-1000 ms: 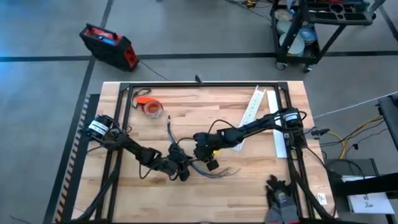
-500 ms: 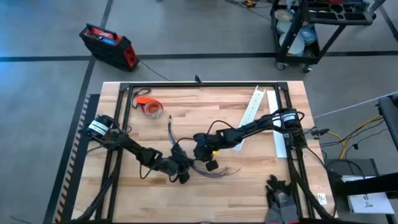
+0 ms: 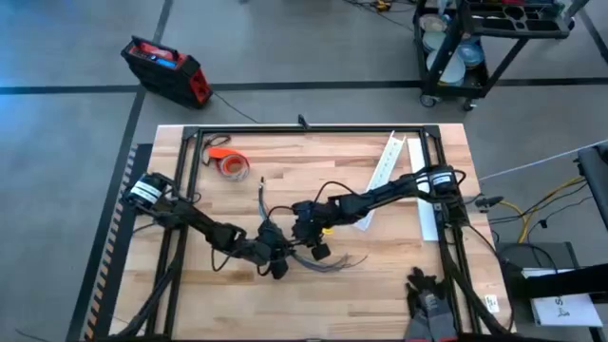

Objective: Ziptie cables
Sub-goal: Wrap the cables together using a black zip tie

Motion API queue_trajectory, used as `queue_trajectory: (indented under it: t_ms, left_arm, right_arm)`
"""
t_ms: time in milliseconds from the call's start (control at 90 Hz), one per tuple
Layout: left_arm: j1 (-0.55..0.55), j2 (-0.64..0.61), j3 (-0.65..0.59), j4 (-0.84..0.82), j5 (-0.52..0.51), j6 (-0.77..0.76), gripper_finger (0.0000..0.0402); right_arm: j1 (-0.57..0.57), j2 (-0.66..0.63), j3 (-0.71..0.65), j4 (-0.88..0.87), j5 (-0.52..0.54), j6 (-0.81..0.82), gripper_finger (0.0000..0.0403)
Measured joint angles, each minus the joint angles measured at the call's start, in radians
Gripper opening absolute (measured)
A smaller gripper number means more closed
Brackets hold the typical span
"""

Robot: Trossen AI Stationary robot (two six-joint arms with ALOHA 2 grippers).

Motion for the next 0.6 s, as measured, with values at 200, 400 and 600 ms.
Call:
queue_trajectory:
  t_ms: [200,400,600]
  left_arm:
    - [-0.004,0.0,0.007,-0.041,-0.003,-0.053,0.0078]
    - [-0.013,-0.001,0.008,-0.048,-0.008,-0.058,0.0074]
    - [-0.014,-0.001,0.008,-0.046,-0.008,-0.035,0.0053]
  right_arm:
    - [0.001,0.0,0.0,-0.011,0.006,0.003,0.0153]
    - [0.001,0.0,-0.001,-0.011,0.006,0.003,0.0146]
    - [0.0,0.0,-0.001,-0.013,-0.009,-0.008,0.0128]
